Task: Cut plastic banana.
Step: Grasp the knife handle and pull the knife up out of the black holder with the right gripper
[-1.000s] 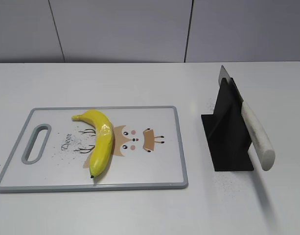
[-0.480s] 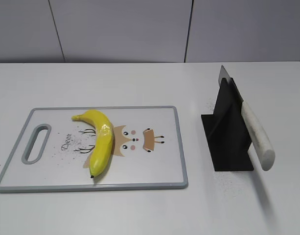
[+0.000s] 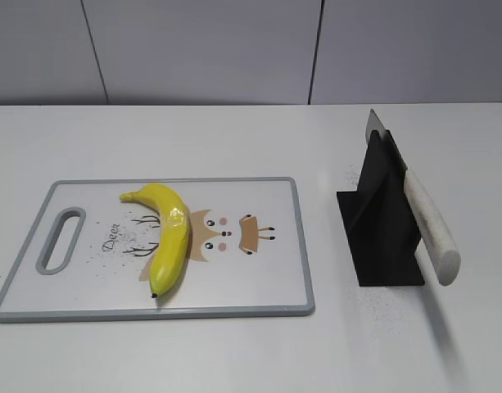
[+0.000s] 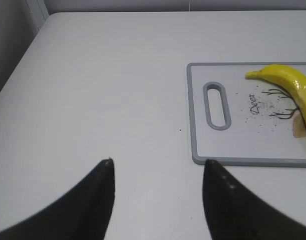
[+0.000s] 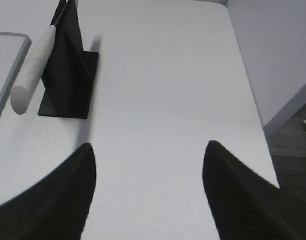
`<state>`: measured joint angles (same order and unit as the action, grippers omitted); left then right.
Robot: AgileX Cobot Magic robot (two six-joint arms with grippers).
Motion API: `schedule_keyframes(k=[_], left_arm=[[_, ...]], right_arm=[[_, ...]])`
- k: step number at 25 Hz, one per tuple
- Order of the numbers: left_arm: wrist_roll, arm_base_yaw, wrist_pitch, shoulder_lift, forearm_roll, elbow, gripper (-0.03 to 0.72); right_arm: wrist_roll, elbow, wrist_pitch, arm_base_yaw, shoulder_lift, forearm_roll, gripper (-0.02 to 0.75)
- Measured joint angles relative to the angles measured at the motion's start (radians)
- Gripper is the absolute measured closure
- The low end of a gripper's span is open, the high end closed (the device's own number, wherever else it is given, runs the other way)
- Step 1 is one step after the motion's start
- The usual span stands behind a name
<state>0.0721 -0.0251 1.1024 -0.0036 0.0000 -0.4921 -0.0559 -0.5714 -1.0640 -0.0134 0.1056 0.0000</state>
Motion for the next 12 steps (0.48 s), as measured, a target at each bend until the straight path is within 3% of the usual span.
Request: schedule_keyframes(k=[12], left_arm=[[0.000,0.000,0.000,0.000,0.000,0.000,0.153]], right_arm=[[0.039,-0.157,-0.044,0.000,0.447,0.118,0.236]])
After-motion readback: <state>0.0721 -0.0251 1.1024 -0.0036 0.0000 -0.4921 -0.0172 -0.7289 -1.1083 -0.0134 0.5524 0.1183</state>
